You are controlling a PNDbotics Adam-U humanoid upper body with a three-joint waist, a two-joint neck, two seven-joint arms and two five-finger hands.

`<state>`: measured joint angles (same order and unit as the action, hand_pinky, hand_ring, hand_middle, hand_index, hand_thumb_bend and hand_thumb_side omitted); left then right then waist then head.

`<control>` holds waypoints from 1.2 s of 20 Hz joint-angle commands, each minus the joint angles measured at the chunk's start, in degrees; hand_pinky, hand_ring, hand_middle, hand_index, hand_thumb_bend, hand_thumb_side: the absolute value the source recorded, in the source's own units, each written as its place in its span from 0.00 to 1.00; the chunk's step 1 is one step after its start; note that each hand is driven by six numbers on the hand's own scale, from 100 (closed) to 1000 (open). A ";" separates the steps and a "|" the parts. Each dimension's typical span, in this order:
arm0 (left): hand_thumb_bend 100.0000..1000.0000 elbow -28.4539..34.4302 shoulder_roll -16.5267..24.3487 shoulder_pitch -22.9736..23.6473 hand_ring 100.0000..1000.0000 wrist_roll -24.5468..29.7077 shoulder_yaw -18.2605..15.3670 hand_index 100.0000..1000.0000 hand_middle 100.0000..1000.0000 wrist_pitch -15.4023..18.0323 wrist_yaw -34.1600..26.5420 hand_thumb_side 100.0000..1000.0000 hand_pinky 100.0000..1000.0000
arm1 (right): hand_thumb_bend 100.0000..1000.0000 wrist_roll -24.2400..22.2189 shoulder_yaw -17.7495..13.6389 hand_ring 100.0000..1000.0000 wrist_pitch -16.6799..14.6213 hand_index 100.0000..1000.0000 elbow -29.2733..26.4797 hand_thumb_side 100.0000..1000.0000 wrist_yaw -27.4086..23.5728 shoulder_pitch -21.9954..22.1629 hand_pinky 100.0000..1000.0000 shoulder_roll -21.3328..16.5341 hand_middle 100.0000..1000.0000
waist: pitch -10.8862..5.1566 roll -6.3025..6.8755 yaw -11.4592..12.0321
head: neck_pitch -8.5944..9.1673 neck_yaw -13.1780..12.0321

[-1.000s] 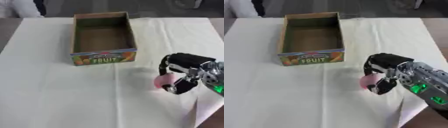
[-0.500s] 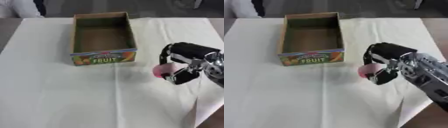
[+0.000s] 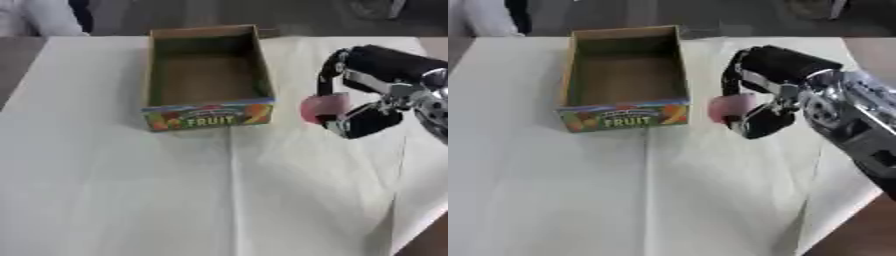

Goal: Pick up objects on the table and place them in the box.

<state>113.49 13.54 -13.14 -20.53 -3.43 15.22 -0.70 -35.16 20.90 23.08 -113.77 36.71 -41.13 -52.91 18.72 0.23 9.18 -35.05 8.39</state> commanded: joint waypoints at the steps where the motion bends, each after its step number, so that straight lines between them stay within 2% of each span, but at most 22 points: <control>1: 0.00 1.10 0.70 -0.16 0.67 0.20 -0.05 0.81 0.60 0.00 -0.14 0.69 0.67 | 0.12 -1.34 -0.98 0.76 0.83 0.47 -0.82 0.04 0.44 -3.55 0.68 0.21 0.48 | -1.26 -0.06 0.27 | 0.70 0.05; 6: 0.00 1.10 0.72 -0.15 0.67 0.35 0.11 0.81 0.60 -0.07 -0.19 0.68 0.67 | 0.14 -4.73 -0.71 0.75 3.31 0.46 -0.82 0.06 1.69 -9.95 0.68 3.24 0.47 | -1.30 -0.25 0.80 | 0.78 0.21; 10: 0.00 1.10 0.72 -0.18 0.67 0.57 0.29 0.81 0.60 -0.11 -0.25 0.68 0.67 | 0.18 -7.80 -0.53 0.74 6.91 0.45 -0.70 0.08 3.70 -14.40 0.67 6.39 0.46 | -1.19 -0.34 1.41 | 0.94 0.59; 14: 0.00 1.10 0.65 -0.28 0.67 0.79 0.47 0.81 0.60 -0.09 -0.31 0.68 0.67 | 0.19 -8.78 0.01 0.74 9.36 0.45 3.38 0.09 6.10 -18.45 0.67 10.39 0.46 | -0.95 -0.40 2.11 | 1.14 1.04; 24: 0.00 1.10 0.44 -0.71 0.67 1.50 1.00 0.81 0.60 -0.11 -0.58 0.69 0.67 | 0.17 -4.93 3.03 0.74 7.00 0.47 20.85 0.06 11.97 -26.20 0.67 19.99 0.46 | -0.14 -0.54 3.49 | 2.30 2.16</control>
<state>113.49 13.52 -13.21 -19.32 -2.43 15.02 -0.99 -39.95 24.15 29.51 -94.61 47.61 -65.82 -33.33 19.61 -0.46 12.66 -33.57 10.29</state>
